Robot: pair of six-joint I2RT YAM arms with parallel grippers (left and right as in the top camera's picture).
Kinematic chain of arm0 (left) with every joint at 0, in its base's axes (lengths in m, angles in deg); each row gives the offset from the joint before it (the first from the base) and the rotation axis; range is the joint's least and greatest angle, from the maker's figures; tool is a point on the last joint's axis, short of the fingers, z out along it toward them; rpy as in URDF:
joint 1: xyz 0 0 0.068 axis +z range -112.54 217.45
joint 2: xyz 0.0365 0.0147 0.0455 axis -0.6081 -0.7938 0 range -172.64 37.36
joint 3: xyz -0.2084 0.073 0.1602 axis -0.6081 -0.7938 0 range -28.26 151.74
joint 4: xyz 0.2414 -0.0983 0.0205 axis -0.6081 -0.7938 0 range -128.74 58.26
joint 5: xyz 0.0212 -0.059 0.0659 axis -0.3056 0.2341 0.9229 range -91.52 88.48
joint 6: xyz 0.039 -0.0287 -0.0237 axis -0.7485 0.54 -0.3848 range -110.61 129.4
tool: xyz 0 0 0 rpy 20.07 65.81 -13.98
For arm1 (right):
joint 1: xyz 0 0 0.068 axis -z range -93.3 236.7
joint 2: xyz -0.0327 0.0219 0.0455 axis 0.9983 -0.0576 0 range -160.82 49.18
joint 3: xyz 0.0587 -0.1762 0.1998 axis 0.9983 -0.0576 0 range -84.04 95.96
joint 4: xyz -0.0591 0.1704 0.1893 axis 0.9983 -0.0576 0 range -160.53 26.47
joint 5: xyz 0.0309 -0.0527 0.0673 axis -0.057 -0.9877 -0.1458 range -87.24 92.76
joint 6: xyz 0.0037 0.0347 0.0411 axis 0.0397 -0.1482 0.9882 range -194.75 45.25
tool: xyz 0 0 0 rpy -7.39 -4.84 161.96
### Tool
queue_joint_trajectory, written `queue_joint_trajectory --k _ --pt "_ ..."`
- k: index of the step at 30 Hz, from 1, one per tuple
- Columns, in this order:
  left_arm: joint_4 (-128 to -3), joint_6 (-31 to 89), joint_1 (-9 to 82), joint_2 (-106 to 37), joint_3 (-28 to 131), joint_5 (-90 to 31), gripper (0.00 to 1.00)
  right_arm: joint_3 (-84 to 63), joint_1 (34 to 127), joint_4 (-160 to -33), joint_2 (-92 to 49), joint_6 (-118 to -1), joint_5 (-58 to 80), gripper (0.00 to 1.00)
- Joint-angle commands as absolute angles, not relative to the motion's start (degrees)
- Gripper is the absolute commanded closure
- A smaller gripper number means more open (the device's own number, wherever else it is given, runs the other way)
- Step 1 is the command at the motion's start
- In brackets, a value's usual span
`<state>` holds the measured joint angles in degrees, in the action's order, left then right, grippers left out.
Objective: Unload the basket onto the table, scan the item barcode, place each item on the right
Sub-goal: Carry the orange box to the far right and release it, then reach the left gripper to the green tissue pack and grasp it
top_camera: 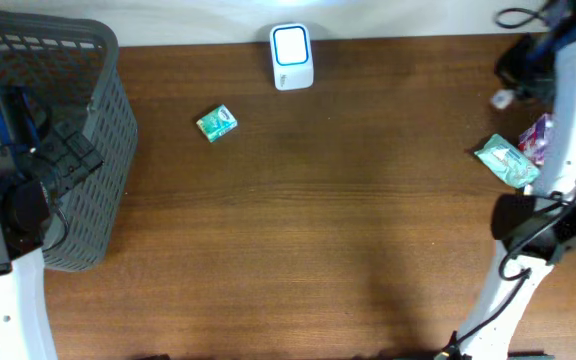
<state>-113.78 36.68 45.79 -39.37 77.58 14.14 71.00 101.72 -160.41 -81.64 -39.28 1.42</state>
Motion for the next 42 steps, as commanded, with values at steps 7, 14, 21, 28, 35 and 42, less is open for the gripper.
queue_joint_trajectory --k 7,14,21,28,35,42 --pt "-113.8 37.2 46.1 -38.9 77.7 14.1 0.01 60.2 120.0 -160.9 -80.5 -39.3 -0.6 0.96" --pt "-113.8 37.2 46.1 -38.9 77.7 14.1 0.01 49.7 126.8 -156.0 -80.5 -39.6 -0.5 0.96" --pt "-113.8 37.2 46.1 -38.9 77.7 14.1 0.01 47.6 123.8 -153.3 -80.5 -40.8 -0.1 0.08" --pt "-113.9 37.2 46.1 -38.9 77.7 14.1 0.01 48.6 119.8 -152.5 -69.1 -41.8 3.9 0.07" --pt "-113.8 37.2 46.1 -38.9 77.7 14.1 0.01 48.5 102.2 -148.1 -63.8 -49.5 17.6 0.01" --pt "-113.8 37.2 46.1 -38.9 77.7 14.1 0.01 48.5 87.5 -145.9 -66.6 -49.4 2.9 0.01"
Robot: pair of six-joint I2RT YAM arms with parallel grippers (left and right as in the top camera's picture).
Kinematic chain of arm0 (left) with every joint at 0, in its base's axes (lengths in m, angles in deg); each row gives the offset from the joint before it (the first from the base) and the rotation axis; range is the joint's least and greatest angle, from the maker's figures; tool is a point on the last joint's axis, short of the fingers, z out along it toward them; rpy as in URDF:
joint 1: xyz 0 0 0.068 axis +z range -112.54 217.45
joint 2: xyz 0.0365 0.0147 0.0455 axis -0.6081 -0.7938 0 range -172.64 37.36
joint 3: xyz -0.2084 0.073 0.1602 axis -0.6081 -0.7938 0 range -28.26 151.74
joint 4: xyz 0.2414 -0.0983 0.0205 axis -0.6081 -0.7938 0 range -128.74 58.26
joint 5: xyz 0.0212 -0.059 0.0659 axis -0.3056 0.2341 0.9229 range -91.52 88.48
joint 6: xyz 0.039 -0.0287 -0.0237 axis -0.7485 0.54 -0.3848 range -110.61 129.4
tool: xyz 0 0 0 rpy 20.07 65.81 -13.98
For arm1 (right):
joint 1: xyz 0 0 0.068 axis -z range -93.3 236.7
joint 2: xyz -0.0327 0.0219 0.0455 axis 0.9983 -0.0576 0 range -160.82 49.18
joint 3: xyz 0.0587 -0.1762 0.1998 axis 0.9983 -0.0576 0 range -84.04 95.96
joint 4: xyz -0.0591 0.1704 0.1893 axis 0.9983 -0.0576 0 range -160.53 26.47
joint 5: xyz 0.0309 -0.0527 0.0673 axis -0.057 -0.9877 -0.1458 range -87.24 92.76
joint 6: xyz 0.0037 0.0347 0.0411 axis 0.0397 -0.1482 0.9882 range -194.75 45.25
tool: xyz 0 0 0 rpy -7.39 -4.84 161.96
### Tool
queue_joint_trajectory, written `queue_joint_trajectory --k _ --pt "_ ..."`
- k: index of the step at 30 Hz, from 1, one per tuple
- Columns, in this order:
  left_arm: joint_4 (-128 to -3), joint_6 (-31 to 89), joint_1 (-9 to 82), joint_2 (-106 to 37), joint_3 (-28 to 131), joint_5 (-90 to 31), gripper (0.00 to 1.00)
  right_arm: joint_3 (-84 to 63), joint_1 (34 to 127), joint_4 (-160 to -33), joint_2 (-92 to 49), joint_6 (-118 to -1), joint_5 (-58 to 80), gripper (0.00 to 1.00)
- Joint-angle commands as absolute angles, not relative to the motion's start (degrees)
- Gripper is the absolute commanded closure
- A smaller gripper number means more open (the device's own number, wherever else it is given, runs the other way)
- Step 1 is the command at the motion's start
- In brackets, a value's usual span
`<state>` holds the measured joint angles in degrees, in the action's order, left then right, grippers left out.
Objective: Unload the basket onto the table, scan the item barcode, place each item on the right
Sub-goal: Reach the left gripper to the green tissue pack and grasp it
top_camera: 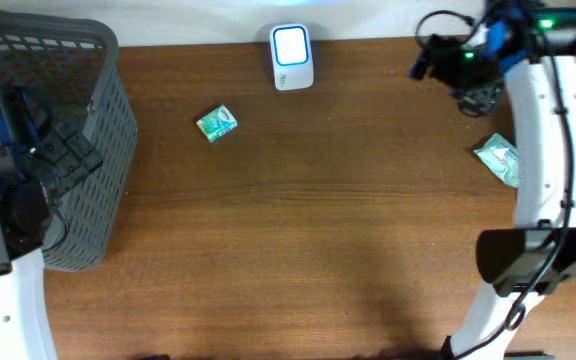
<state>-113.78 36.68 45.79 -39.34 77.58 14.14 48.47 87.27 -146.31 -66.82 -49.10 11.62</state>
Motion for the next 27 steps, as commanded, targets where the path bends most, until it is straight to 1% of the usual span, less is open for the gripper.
queue_joint_trajectory --k 1,6,10,14,16,17,18,19,20,22,23,26,27 --pt "-113.8 37.2 46.1 -38.9 77.7 14.1 0.01 48.5 88.3 -146.0 -66.6 -49.4 0.4 0.01" --pt "-113.8 37.2 46.1 -38.9 77.7 14.1 0.01 48.5 95.5 -146.7 -66.6 -49.4 -2.3 0.01" --pt "-112.5 37.2 46.1 -38.9 77.7 12.7 0.01 48.5 98.8 -146.6 -66.6 -49.4 -1.9 0.01" --pt "-111.1 37.2 46.1 -38.9 77.7 2.1 0.01 48.5 98.8 -146.6 -66.6 -49.4 -1.9 0.01" --pt "-107.2 36.6 46.1 -39.1 77.7 -9.7 0.0 48.5 98.8 -146.6 -66.6 -49.4 -1.8 0.01" --pt "-105.3 32.9 45.4 -39.4 77.7 -15.1 0.02 48.5 98.8 -146.6 -66.6 -49.4 -1.9 0.01" --pt "-103.1 26.4 44.3 -40.0 77.7 -20.0 0.02 48.5 98.8 -146.6 -66.6 -49.4 -1.8 0.01" --pt "-101.6 20.4 41.9 -41.1 77.7 -22.6 0.02 48.5 98.8 -146.6 -66.6 -49.4 -1.8 0.01" --pt "-101.3 15.4 38.6 -42.9 77.7 -22.7 0.01 48.5 98.8 -146.6 -66.6 -49.4 -1.9 0.01" --pt "-101.2 9.6 34.3 -46.3 77.7 -22.6 0.01 48.5 98.8 -146.6 -66.6 -49.4 -1.9 0.01" --pt "-100.7 6.0 31.7 -49.1 77.7 -20.3 0.01 48.5 98.8 -146.6 -66.6 -49.4 -1.8 0.01" --pt "-96.1 2.5 26.5 -56.2 77.7 -4.5 0.01 48.5 98.8 -146.6 -66.6 -49.4 -1.9 0.01" --pt "-91.9 -1.1 24.6 -59.9 77.7 0.4 0.0 48.5 98.8 -146.6 -66.6 -49.4 -1.9 0.01"
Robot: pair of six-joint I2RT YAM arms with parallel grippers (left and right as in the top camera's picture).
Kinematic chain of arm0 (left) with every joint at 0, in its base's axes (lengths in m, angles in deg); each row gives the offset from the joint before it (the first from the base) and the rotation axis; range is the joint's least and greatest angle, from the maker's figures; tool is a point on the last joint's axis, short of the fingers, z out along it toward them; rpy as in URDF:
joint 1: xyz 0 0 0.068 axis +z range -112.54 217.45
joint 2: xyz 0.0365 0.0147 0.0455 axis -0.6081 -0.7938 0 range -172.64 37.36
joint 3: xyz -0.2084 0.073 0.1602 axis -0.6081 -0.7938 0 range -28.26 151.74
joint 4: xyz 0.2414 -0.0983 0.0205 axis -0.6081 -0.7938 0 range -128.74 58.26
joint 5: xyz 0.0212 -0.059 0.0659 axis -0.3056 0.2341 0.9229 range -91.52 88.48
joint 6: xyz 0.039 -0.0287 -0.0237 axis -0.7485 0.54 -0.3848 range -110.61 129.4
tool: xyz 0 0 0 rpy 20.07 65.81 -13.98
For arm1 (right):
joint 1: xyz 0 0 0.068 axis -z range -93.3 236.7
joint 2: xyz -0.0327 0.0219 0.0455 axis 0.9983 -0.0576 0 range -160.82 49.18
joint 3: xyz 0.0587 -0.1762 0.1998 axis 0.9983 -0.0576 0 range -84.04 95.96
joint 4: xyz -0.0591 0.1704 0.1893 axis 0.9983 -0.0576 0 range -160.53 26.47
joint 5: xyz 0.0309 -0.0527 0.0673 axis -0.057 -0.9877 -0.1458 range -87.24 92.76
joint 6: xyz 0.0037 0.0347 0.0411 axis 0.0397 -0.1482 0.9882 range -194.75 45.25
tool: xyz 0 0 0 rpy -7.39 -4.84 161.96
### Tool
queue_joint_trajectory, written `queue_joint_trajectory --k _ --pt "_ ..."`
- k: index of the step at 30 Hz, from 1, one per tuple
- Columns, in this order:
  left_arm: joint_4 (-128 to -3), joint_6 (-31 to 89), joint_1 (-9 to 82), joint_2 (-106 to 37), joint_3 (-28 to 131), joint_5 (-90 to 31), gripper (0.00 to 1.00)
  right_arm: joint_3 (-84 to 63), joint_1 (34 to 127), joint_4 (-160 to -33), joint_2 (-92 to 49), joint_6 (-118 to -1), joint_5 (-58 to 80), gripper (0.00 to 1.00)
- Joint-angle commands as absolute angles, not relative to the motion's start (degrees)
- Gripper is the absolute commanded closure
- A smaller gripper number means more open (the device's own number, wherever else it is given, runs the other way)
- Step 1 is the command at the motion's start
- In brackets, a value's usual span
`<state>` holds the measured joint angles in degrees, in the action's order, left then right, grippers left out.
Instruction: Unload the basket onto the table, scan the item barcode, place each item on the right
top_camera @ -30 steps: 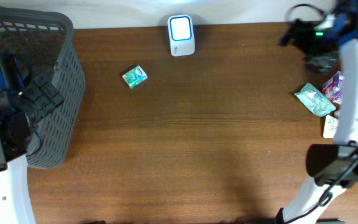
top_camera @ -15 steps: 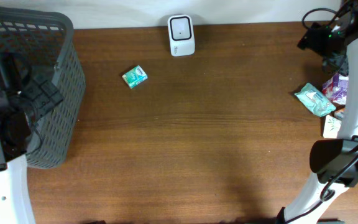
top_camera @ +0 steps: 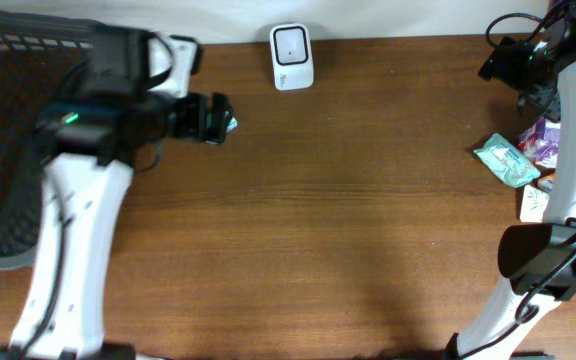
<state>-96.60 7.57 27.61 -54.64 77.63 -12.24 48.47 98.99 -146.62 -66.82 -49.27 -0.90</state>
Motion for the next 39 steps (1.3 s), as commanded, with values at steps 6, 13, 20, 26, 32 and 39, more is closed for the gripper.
queue_joint_trajectory --k 6,13,20,26,32,39 --pt "-77.5 -13.5 20.0 -77.3 77.7 13.0 0.21 48.5 98.8 -146.6 -66.6 -49.4 -1.8 0.01" --pt "-74.6 -16.0 20.1 -91.3 77.7 20.4 0.23 48.5 98.8 -146.6 -66.6 -49.4 -1.8 0.01" --pt "-72.5 -16.0 24.5 -97.7 77.7 20.5 0.43 48.5 98.8 -146.6 -66.6 -49.4 -1.9 0.01" --pt "-73.6 -15.3 25.8 -97.7 77.6 12.7 0.81 48.5 98.8 -146.6 -66.6 -49.4 -1.8 0.01" --pt "-79.0 -4.0 20.6 -93.7 77.6 12.7 1.0 48.5 98.8 -146.6 -66.6 -49.4 -1.8 0.01" --pt "-86.8 17.3 7.6 -83.8 77.6 -6.4 1.0 48.5 98.8 -146.6 -66.6 -49.4 -1.8 0.01"
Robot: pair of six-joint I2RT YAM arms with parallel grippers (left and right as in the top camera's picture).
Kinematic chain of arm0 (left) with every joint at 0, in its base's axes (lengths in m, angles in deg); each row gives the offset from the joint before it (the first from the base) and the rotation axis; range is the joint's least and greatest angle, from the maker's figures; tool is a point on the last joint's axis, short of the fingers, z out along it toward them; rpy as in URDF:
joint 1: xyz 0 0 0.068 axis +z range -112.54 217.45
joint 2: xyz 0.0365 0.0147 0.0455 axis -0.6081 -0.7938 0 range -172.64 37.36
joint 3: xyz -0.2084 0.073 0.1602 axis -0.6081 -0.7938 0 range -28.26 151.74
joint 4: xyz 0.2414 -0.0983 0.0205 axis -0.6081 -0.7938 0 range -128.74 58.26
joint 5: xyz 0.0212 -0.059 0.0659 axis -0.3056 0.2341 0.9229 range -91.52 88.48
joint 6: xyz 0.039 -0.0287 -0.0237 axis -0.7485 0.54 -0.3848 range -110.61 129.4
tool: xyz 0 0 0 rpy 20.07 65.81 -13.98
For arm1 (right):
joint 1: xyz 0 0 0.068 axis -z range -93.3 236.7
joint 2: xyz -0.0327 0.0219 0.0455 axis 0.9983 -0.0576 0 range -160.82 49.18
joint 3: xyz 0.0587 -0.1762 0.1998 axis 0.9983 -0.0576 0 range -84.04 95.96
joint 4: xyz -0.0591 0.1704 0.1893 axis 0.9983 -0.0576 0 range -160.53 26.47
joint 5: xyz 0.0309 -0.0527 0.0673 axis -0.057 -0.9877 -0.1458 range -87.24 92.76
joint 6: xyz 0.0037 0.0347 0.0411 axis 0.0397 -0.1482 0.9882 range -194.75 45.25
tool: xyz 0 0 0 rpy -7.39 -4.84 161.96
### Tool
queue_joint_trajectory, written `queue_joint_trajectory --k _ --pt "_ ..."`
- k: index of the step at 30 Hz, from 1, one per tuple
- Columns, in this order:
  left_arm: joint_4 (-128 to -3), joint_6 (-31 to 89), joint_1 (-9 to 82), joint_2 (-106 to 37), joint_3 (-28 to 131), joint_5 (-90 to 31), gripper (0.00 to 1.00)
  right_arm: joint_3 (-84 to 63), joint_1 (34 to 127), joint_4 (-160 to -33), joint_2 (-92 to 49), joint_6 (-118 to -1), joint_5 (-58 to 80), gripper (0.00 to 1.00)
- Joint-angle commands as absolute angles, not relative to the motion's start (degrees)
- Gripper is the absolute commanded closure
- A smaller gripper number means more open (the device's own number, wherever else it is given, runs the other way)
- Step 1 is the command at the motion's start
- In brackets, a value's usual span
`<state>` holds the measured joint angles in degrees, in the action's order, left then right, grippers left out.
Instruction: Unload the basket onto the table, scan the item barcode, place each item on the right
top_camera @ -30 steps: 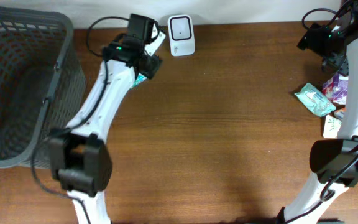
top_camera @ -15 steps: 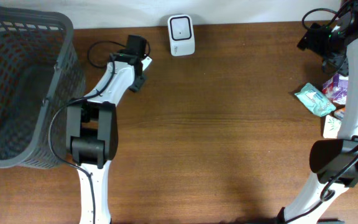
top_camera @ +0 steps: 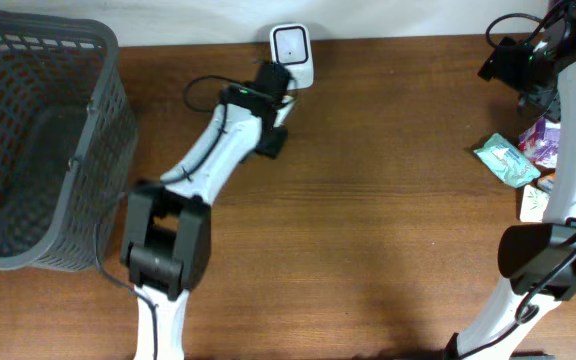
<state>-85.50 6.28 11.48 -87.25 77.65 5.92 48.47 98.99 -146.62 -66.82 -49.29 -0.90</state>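
The white barcode scanner (top_camera: 291,48) stands at the table's far edge, its screen facing up. My left arm reaches across the table, and my left gripper (top_camera: 274,80) hangs just in front of and left of the scanner. Its dark wrist covers its fingers. The small green packet does not show anywhere on the table and is hidden under that gripper. My right gripper (top_camera: 503,62) is held high at the far right, away from the scanner, and its jaws are too dark to read.
A grey mesh basket (top_camera: 103,60) fills the left end of the table. By the right edge lie a teal packet (top_camera: 504,160), a pink packet (top_camera: 540,135) and a white item (top_camera: 533,200), close to the right arm.
My left gripper was at the green packet left of the scanner and is now right in front of the scanner. The packet is gone from its spot. The right arm has not moved.
At first the left arm rested by the basket, the green packet lay on the table, and the right arm was near the right-hand packets. The right gripper then swung inward along the far edge and back out. The left gripper reached the packet and now hangs at the scanner.
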Motion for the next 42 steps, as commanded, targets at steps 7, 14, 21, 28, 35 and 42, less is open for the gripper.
queue_joint_trajectory --k 7,14,21,28,35,42 --pt "-88.5 36.7 -4.0 -84.2 77.0 -11.5 0.8 48.5 98.8 -146.6 -66.6 -49.4 -1.8 0.01" --pt "-88.1 38.7 -5.3 -84.6 76.6 -8.9 0.28 48.5 98.8 -146.6 -66.6 -49.4 -1.8 0.01" --pt "-87.2 35.2 -2.1 -84.5 77.0 -14.1 0.28 48.5 98.8 -146.6 -66.6 -49.4 -1.9 0.01" --pt "-79.6 40.9 -0.8 -84.6 65.1 -23.0 0.31 48.5 98.8 -146.6 -66.6 -49.4 -1.8 0.01" --pt "-68.2 41.4 -2.5 -84.6 61.8 -23.1 0.47 48.5 98.8 -146.6 -66.6 -49.4 -1.9 0.01" --pt "-66.9 48.7 -5.7 -86.8 61.7 -13.9 0.53 48.5 98.8 -146.6 -66.6 -49.4 -1.9 0.01"
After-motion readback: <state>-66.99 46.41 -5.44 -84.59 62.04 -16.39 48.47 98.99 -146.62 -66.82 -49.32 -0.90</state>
